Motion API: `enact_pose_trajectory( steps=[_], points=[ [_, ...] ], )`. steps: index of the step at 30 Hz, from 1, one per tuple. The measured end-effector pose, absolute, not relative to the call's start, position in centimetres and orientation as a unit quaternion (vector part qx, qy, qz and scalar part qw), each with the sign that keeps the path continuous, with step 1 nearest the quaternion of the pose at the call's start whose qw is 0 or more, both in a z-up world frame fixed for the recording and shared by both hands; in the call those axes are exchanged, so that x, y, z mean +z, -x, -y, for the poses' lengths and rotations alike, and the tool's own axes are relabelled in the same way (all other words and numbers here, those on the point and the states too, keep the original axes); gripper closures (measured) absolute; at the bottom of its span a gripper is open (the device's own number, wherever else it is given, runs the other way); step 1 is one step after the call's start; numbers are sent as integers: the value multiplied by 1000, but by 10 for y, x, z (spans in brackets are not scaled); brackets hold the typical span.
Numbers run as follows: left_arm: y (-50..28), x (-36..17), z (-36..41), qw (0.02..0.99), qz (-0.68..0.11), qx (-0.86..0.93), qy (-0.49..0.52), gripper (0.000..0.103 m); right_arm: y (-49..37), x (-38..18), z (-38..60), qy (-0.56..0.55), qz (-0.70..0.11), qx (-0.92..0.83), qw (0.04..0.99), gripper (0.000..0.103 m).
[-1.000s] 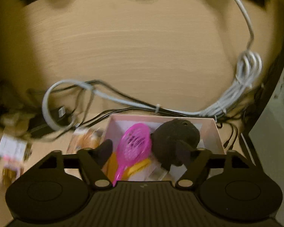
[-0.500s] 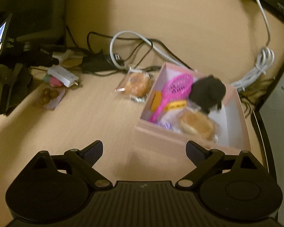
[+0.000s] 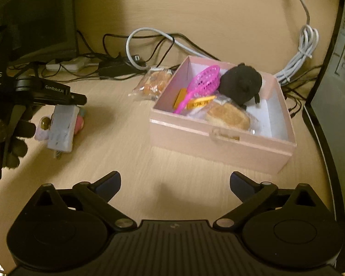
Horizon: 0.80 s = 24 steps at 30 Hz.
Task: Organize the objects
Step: 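Move the left gripper down to the white power strip on the desk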
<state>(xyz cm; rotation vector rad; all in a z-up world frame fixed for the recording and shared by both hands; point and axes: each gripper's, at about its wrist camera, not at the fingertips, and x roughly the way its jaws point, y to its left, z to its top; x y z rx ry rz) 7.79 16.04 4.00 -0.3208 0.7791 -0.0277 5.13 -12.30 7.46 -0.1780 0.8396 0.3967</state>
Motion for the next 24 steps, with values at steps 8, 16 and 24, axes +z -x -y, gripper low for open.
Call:
enact_pose_trajectory(
  steps=[8,16,24],
  points=[
    [-38,48,-92,914,-396,-52,67,81,-51,49,149,75,-416,170,890,0],
    [9,73,-69,938,-345,-13,20,80,-55,33,168,71,-426,168,886,0],
    [41,54,-77,911,-412,1,22,80,-51,25,175,77,-426,179,884,0]
  ],
)
